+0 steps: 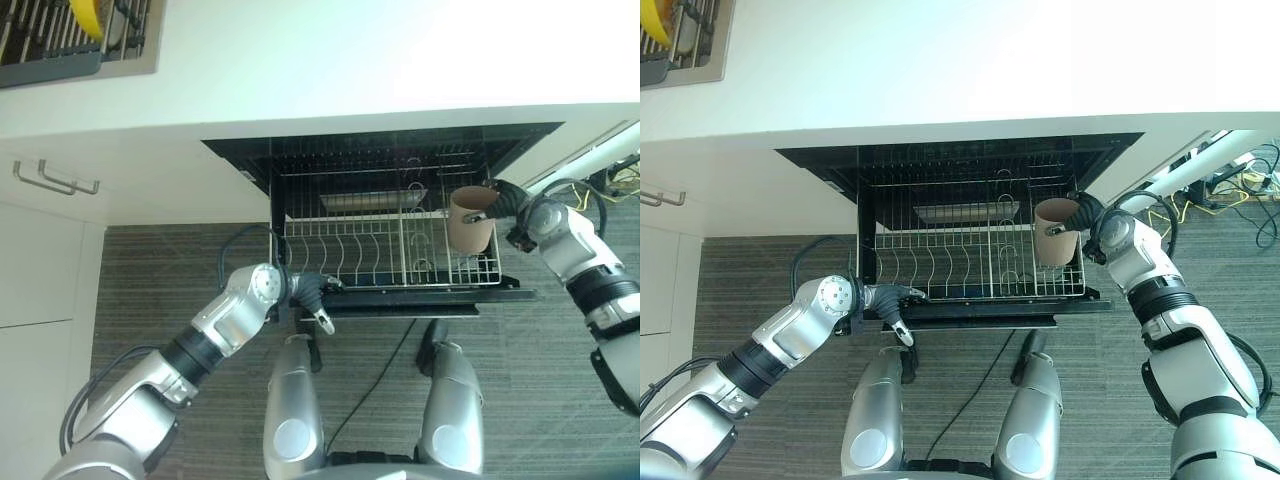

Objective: Place the dishes in the dishwasher.

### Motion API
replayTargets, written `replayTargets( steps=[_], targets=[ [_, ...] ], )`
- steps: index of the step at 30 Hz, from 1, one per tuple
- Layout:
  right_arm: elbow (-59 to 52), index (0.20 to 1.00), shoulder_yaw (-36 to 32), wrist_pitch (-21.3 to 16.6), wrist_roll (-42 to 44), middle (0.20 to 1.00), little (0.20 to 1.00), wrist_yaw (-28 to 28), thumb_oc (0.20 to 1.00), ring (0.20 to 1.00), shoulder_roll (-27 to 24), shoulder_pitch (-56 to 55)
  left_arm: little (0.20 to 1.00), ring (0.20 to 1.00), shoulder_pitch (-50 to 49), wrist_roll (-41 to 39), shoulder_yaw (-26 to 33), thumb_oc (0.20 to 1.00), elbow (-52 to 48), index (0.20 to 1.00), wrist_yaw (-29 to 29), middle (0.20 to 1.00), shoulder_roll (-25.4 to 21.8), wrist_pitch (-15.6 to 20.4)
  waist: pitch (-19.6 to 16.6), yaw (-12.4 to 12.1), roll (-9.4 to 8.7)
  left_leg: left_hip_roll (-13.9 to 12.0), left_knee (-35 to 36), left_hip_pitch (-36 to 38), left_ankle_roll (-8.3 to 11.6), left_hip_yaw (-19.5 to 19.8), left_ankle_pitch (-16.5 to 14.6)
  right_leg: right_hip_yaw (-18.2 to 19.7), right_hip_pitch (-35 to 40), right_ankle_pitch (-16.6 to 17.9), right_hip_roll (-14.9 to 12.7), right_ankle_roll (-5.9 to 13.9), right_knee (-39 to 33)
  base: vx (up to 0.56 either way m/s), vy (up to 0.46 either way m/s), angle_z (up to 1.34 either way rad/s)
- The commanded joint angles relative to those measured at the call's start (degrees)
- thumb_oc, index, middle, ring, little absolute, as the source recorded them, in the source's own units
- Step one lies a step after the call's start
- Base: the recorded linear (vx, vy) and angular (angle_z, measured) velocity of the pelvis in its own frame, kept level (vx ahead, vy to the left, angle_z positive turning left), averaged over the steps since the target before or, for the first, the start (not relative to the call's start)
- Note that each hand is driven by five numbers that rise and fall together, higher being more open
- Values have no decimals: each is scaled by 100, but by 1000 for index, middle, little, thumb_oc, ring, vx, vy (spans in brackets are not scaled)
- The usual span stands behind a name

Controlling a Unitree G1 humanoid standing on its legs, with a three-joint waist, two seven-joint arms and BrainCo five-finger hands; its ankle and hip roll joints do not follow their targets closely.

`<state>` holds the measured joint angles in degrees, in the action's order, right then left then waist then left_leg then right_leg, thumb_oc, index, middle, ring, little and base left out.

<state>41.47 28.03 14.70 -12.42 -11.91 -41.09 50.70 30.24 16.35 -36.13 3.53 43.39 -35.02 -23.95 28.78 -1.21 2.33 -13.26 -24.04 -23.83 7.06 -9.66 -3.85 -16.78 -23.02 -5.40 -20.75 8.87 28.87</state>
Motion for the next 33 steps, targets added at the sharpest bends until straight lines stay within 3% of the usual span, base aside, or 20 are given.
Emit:
replayTargets(
  steps=[1, 7, 8, 9, 23, 33],
  targets=[
    [293, 200, 203, 56, -314, 200, 200, 83, 200, 200, 47, 272, 1000, 1000, -287, -322, -330, 1000, -111, 1000, 423, 1000, -341, 68, -91, -250, 71, -140, 272, -2, 217, 160, 222, 133, -163, -299, -122, 243, 246, 0, 0, 0],
    [1301, 200, 536, 361, -518, 200, 200, 376, 200, 200, 333, 884, 1000, 1000, 57, -552, -460, 1000, 61, 1000, 480, 1000, -442, 187, -75, -404, 191, -99, 234, -96, 223, 246, 230, 98, -240, -294, -212, 253, 322, 7, 6, 11],
    [1443, 360, 548, 432, -478, 360, 360, 373, 360, 360, 360, 957, 1000, 1000, 101, -596, -473, 1000, 94, 1000, 499, 1000, -469, 222, -83, -421, 207, -87, 241, -102, 224, 256, 233, 99, -251, -294, -213, 254, 331, 0, 0, 0],
    [1683, 1000, 544, 605, -446, 1000, 1000, 296, 1000, 1000, 398, 1051, 1000, 1000, 150, -625, -505, 1000, 154, 1000, 507, 1000, -478, 276, -91, -447, 220, -78, 249, -108, 226, 269, 241, 95, -264, -287, -220, 256, 340, 0, 0, 0],
    [2163, 1000, 698, 807, -70, 1000, 1000, 593, 1000, 1000, 419, 1589, 1000, 1000, 479, -866, -664, 1000, 217, 1000, 595, 1000, -599, 373, -80, -528, 255, -86, 222, -98, 218, 274, 220, 115, -309, -271, -257, 267, 407, 0, 0, 0],
    [822, 1000, 644, 1084, 737, 1000, 1000, 604, 1000, 1000, -58, 1653, 1000, 1000, 168, -902, -468, 1000, -146, 1000, 380, 1000, -724, 190, -30, -413, 159, -136, 216, -8, 201, 165, 185, 140, -248, -287, -216, 262, 418, 0, 0, 0]
  ],
)
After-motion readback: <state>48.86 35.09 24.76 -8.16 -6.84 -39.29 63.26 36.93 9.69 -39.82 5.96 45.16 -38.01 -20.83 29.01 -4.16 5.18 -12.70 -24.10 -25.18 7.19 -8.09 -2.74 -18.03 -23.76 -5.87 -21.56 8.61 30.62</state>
